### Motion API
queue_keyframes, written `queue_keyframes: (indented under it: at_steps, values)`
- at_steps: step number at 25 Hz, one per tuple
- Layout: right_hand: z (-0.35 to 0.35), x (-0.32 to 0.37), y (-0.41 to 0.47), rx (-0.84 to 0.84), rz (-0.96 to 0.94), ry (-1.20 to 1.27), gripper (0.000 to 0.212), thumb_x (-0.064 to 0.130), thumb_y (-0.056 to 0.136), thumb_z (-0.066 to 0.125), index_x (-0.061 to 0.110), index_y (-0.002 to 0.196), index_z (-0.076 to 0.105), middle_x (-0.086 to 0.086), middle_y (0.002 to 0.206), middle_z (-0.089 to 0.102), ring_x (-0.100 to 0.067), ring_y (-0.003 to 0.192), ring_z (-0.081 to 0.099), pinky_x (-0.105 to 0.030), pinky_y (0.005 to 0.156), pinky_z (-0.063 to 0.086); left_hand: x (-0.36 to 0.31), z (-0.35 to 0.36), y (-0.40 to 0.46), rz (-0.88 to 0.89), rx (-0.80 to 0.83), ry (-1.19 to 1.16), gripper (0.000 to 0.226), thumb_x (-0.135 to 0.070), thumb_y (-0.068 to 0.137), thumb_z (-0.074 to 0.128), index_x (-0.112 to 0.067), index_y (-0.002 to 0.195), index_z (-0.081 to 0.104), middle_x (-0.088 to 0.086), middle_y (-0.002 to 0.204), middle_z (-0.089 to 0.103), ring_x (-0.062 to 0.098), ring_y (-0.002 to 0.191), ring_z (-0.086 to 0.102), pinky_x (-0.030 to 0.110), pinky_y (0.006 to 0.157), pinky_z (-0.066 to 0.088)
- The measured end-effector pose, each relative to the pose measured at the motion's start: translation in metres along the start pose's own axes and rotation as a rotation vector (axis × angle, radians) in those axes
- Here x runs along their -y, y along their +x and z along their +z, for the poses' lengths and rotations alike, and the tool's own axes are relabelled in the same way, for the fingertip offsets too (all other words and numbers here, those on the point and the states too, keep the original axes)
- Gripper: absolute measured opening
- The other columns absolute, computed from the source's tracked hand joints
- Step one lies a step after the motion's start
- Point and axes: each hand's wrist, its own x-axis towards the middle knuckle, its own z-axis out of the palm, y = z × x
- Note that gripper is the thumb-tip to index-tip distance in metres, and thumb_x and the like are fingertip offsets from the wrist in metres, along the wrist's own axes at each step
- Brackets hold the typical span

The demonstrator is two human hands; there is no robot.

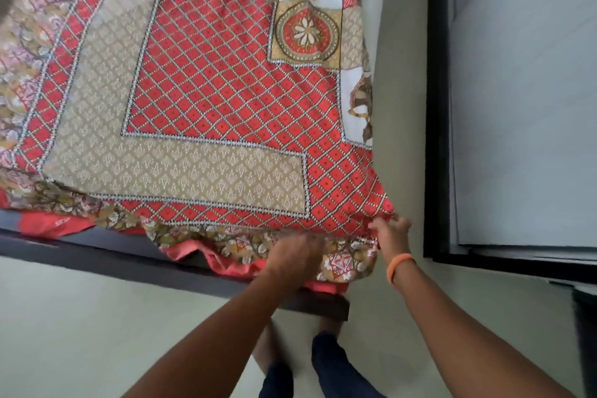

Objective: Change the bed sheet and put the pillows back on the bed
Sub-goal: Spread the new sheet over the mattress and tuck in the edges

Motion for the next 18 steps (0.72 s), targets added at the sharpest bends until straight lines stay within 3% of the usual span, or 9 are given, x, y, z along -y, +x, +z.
queue_keyframes:
  at_steps: [2, 4, 6, 9, 11, 15, 18]
  values:
    - [-0.002, 0.037, 0.016, 0.199, 0.043, 0.069, 0.031, 0.022, 0.088, 0.063, 0.003, 0.113, 0.065, -0.019, 0.107, 0.069, -0.036, 0.095, 0.069, -0.041, 0.078, 0.058, -0.021, -0.044, 0.027, 0.02, -0.221, -0.119, 0.02, -0.024, 0.101, 0.041, -0.014, 0.116, 0.049, 0.005, 0.107, 0.06, 0.015, 0.089, 0.056, 0.034, 0.079, 0.056]
    - [0.006, 0.078, 0.037, 0.284, 0.011, 0.034, 0.042, 0.043, 0.092, 0.059, 0.006, 0.102, 0.073, -0.017, 0.099, 0.074, -0.032, 0.092, 0.071, -0.048, 0.086, 0.056, -0.034, -0.078, 0.064, -0.056, -0.338, -0.187, 0.029, -0.029, 0.099, 0.045, -0.013, 0.122, 0.046, 0.006, 0.119, 0.053, 0.02, 0.107, 0.05, 0.04, 0.094, 0.051]
    - [0.03, 0.116, 0.07, 0.202, -0.107, -0.064, 0.058, 0.054, 0.092, 0.055, -0.002, 0.098, 0.071, -0.019, 0.097, 0.073, -0.029, 0.086, 0.069, -0.047, 0.085, 0.056, -0.034, -0.097, 0.103, -0.232, -0.305, -0.264, 0.039, -0.038, 0.097, 0.05, -0.014, 0.126, 0.043, 0.007, 0.125, 0.049, 0.026, 0.118, 0.046, 0.044, 0.099, 0.047]
    - [0.072, 0.164, 0.124, -0.018, -0.061, -0.199, 0.072, 0.056, 0.087, 0.06, -0.004, 0.126, 0.049, -0.025, 0.13, 0.055, -0.038, 0.115, 0.057, -0.043, 0.096, 0.046, -0.024, -0.094, 0.14, -0.392, -0.236, -0.325, 0.052, -0.053, 0.091, 0.053, -0.016, 0.126, 0.041, 0.006, 0.126, 0.046, 0.03, 0.12, 0.043, 0.047, 0.098, 0.045]
    - [0.088, 0.184, 0.157, -0.036, -0.028, -0.299, 0.077, 0.057, 0.086, 0.061, 0.0, 0.134, 0.041, -0.024, 0.138, 0.048, -0.041, 0.125, 0.049, -0.044, 0.099, 0.042, -0.016, -0.086, 0.157, -0.397, -0.216, -0.297, 0.06, -0.06, 0.088, 0.053, -0.016, 0.126, 0.039, 0.006, 0.125, 0.045, 0.029, 0.117, 0.044, 0.045, 0.098, 0.044]
    - [0.093, 0.188, 0.177, 0.038, -0.273, -0.376, 0.054, 0.05, 0.093, 0.056, 0.0, 0.113, 0.061, -0.022, 0.118, 0.065, -0.039, 0.111, 0.06, -0.039, 0.087, 0.046, 0.002, -0.086, 0.176, -0.373, -0.052, -0.298, 0.068, -0.06, 0.085, 0.059, -0.012, 0.13, 0.039, 0.007, 0.129, 0.042, 0.028, 0.122, 0.042, 0.046, 0.104, 0.04]
    - [0.075, 0.193, 0.173, 0.107, -0.201, -0.086, 0.047, 0.043, 0.089, 0.066, -0.002, 0.101, 0.07, -0.022, 0.101, 0.071, -0.035, 0.085, 0.066, -0.043, 0.079, 0.051, 0.0, -0.091, 0.176, -0.386, -0.051, -0.288, 0.065, -0.06, 0.081, 0.063, -0.013, 0.12, 0.041, 0.004, 0.12, 0.044, 0.027, 0.116, 0.045, 0.046, 0.1, 0.044]
